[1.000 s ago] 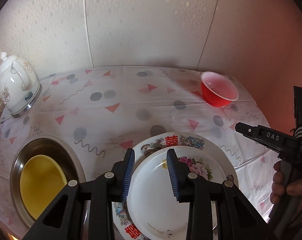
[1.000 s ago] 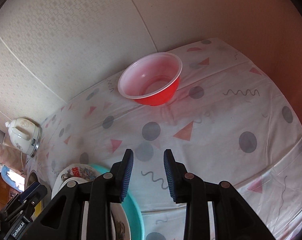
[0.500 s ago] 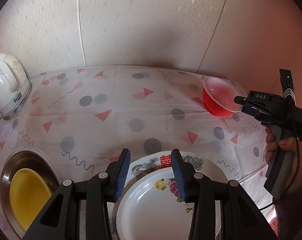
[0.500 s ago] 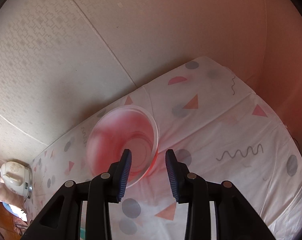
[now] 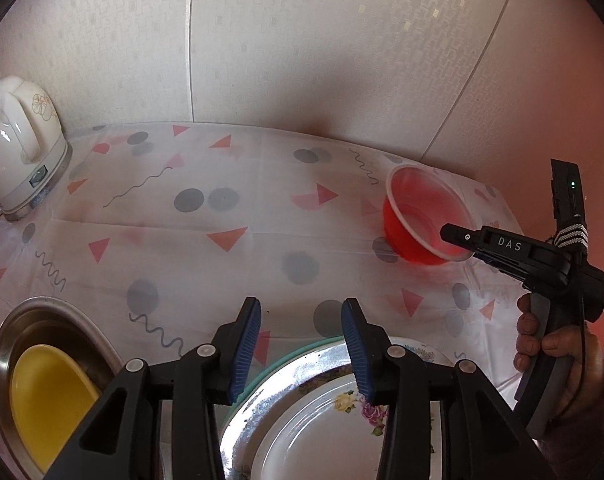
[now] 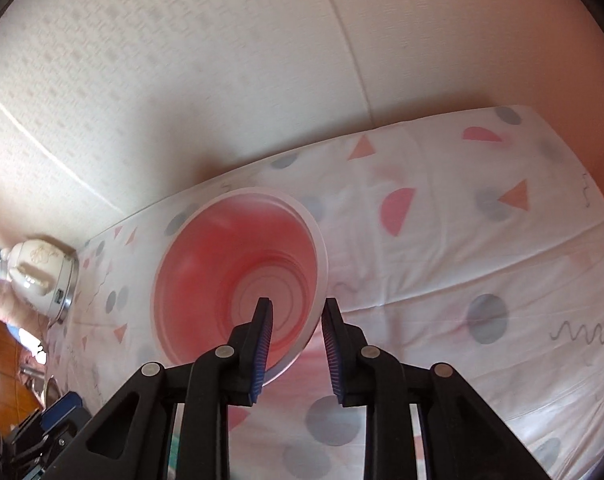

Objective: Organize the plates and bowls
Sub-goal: 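Grasp the red bowl rim with the right tool and lift it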

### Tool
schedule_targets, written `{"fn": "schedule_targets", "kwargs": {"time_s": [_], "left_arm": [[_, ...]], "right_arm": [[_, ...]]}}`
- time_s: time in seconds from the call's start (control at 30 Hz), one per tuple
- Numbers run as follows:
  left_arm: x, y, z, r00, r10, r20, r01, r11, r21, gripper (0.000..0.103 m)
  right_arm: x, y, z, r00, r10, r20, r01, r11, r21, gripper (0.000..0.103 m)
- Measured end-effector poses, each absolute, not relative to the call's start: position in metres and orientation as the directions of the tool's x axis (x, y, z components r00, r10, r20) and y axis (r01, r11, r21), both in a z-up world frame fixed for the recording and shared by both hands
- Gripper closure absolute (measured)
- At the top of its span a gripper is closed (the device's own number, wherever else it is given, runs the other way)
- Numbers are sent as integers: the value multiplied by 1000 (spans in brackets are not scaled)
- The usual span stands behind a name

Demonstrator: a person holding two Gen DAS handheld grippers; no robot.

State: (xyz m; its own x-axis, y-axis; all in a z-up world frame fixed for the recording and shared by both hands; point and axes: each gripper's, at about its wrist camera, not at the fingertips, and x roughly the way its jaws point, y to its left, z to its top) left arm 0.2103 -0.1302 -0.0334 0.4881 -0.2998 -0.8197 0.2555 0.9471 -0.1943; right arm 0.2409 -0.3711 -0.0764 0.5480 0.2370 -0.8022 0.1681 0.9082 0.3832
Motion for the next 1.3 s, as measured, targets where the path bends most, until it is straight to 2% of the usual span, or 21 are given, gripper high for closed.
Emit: {"fn": "schedule_targets", "kwargs": {"time_s": [0.2, 0.27, 0.37, 0.57, 0.7, 0.83, 0.9, 0.97, 1.03, 1.3], "left_arm": [[216, -131, -27, 494, -336, -802, 276, 935, -222, 61], [220, -131, -26, 492, -349, -797, 281, 931, -234, 61], [228, -131, -28, 479, -360, -801, 276, 928, -252, 63], [243, -140, -30, 458, -406, -791, 286, 910, -301, 64], [252, -152, -34, 450, -419, -788, 294, 903, -313, 64], [263, -159, -49, 411, -422, -808, 286, 902, -325, 64], [267, -160, -54, 396, -431, -811, 273, 899, -344, 69], [266, -161, -56, 374, -459, -806, 274, 885, -377, 83], [263, -164, -55, 374, -459, -806, 289, 883, -369, 90], [251, -149, -50, 407, -432, -804, 272, 898, -345, 91]], "right_arm": [[244, -331, -78, 502, 327, -801, 62, 910, 410, 77], [242, -324, -77, 498, 331, -801, 47, 912, 407, 73], [240, -323, -74, 511, 336, -791, 59, 905, 422, 69], [229, -341, -64, 578, 309, -755, 122, 883, 454, 69], [226, -349, -64, 586, 310, -749, 146, 868, 474, 81], [221, -351, -65, 575, 315, -755, 148, 868, 475, 86], [221, -348, -66, 574, 320, -754, 142, 868, 476, 88], [221, -345, -66, 571, 318, -757, 140, 871, 471, 91], [221, -342, -66, 566, 333, -754, 131, 867, 481, 92], [215, -331, -69, 539, 372, -755, 115, 856, 504, 90]]}}
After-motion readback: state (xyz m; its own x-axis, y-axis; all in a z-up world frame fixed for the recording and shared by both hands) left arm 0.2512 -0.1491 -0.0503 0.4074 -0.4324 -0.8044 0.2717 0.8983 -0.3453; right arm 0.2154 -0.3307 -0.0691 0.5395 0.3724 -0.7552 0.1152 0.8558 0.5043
